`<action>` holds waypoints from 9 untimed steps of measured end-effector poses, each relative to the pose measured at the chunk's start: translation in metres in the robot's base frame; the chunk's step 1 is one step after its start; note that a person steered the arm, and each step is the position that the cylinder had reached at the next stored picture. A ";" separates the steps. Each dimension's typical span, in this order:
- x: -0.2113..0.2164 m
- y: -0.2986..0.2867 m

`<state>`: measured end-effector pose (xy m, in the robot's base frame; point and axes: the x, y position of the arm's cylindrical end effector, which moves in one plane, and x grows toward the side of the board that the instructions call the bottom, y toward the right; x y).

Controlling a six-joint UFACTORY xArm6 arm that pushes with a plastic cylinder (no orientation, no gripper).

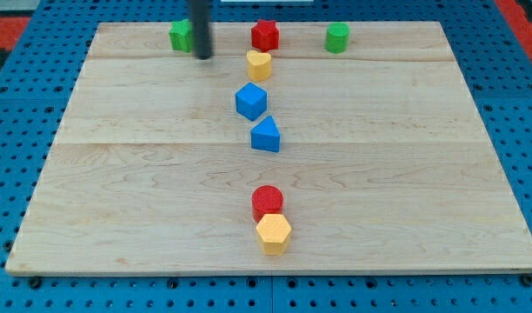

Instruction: Move the red circle to top left

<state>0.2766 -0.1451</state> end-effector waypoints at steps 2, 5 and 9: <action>0.216 0.018; 0.255 0.239; 0.189 0.004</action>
<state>0.4655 -0.1407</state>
